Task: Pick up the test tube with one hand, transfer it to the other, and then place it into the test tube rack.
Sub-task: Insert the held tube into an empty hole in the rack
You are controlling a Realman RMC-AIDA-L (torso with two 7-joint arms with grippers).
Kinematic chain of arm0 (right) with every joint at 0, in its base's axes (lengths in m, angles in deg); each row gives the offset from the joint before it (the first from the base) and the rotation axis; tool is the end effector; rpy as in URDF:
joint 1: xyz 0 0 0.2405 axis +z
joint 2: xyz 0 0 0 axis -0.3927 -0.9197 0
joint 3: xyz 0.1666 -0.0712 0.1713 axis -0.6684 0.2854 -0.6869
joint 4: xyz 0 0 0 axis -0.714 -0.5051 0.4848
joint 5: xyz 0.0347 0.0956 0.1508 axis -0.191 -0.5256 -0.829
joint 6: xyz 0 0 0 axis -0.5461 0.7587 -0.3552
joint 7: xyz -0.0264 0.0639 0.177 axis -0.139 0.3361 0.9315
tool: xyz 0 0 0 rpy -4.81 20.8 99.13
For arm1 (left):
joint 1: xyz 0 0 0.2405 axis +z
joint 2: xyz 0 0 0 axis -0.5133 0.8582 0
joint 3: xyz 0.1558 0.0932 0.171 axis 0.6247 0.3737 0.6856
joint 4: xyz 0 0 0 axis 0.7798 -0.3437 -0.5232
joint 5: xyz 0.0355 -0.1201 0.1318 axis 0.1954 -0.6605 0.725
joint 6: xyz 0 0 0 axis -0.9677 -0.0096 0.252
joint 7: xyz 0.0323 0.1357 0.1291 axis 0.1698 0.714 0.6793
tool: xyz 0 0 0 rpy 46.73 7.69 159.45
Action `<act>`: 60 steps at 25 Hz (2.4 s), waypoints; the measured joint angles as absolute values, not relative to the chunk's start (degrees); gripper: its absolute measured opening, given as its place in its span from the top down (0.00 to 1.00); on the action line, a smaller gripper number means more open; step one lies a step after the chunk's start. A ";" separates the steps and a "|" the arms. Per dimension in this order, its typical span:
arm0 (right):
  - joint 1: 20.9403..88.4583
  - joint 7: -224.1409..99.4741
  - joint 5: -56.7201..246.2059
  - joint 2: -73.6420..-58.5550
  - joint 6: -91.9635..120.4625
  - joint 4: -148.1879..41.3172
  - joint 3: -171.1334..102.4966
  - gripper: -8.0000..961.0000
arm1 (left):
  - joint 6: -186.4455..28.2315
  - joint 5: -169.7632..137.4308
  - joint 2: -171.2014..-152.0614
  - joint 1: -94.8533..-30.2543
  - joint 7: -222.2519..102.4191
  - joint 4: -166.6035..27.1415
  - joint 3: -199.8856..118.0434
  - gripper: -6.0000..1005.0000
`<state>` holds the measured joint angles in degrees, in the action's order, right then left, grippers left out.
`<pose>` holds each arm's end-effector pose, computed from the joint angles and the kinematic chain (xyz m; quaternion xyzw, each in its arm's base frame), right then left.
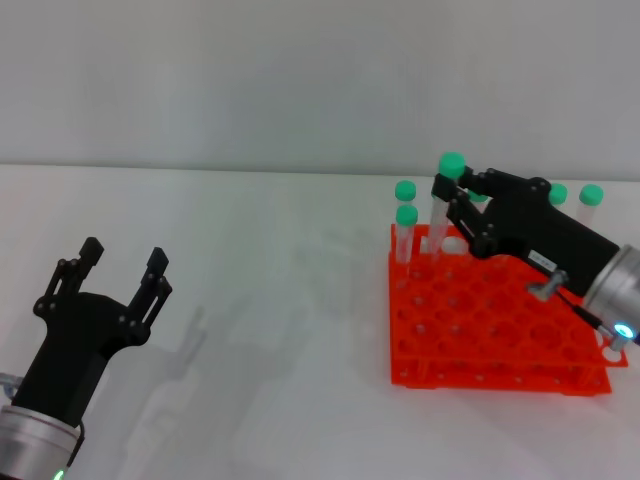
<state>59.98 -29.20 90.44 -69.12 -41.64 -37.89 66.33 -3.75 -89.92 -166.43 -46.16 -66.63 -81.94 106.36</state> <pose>0.1497 0.3919 -0.0467 -0.8469 0.1159 0.3996 0.3311 -0.2821 0.2949 -0.0076 -0.6836 -0.2055 -0.3747 0.5916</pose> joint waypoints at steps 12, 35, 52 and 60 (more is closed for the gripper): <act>61.77 -32.23 89.72 -69.61 -31.85 -35.87 68.23 0.79 | -4.82 -92.07 -166.42 -46.44 -66.68 -81.94 106.36 0.24; 61.40 -35.15 86.50 -69.57 -25.23 -35.84 70.49 0.72 | -6.13 -92.14 -166.42 -46.44 -66.80 -81.93 106.36 0.24; 58.16 -39.26 85.71 -69.57 -26.74 -35.42 70.82 0.65 | -6.06 -92.05 -166.42 -46.53 -66.80 -82.16 106.36 0.24; 58.71 -39.05 85.72 -69.58 -23.41 -35.38 70.91 0.62 | -5.90 -92.13 -166.42 -46.86 -66.80 -82.13 106.36 0.24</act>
